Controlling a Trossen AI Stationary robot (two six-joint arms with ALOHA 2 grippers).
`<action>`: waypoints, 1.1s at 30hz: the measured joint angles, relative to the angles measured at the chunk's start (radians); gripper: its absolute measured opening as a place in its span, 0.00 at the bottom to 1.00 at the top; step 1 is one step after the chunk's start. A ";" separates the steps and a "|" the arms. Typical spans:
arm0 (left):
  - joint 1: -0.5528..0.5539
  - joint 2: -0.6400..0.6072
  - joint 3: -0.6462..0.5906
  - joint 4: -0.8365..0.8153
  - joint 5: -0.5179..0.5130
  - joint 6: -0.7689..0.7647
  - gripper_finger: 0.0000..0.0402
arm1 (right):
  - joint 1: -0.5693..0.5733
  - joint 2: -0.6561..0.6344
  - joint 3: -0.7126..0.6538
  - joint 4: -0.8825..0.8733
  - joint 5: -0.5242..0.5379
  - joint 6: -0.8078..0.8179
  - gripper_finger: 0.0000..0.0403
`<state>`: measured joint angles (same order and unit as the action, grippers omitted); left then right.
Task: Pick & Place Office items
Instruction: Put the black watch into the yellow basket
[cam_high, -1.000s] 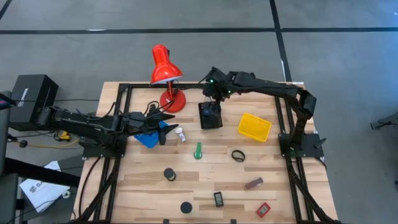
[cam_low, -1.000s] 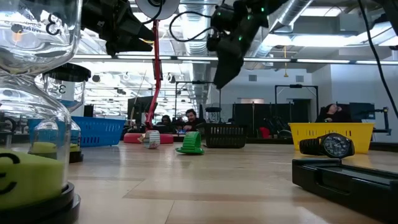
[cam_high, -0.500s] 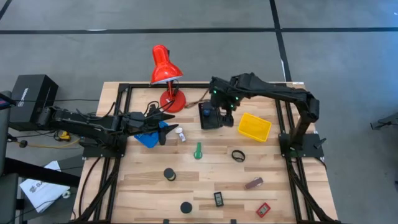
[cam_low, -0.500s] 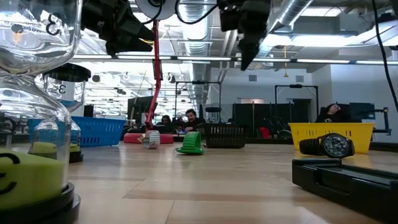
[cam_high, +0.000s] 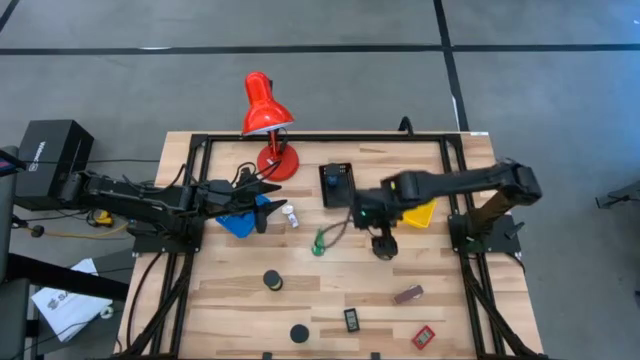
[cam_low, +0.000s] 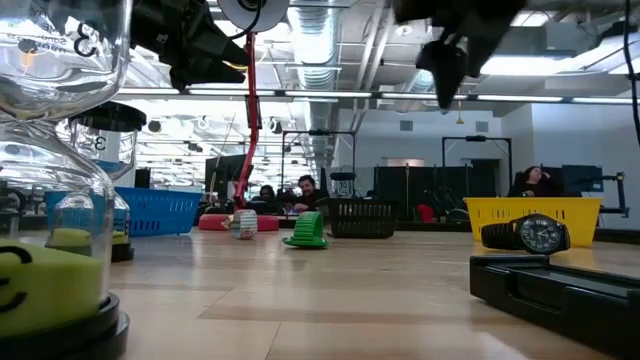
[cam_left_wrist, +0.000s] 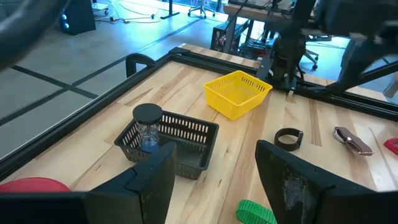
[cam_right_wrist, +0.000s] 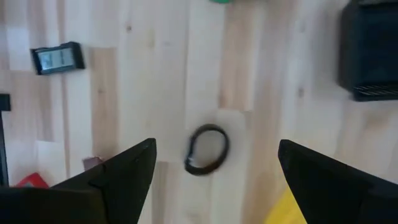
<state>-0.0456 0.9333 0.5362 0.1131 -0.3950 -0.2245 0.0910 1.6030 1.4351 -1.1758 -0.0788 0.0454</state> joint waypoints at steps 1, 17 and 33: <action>0.000 0.000 0.000 0.000 0.000 0.000 0.53 | 0.015 -0.023 -0.042 0.036 0.000 0.012 0.81; 0.000 0.000 0.000 0.000 0.000 0.008 0.53 | 0.106 -0.101 -0.408 0.350 0.001 0.573 0.81; 0.001 0.000 0.000 0.019 0.000 0.011 0.53 | 0.100 0.164 -0.401 0.383 0.025 0.724 0.75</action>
<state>-0.0448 0.9330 0.5362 0.1319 -0.3950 -0.2135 0.1905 1.7674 1.0339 -0.7924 -0.0539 0.7690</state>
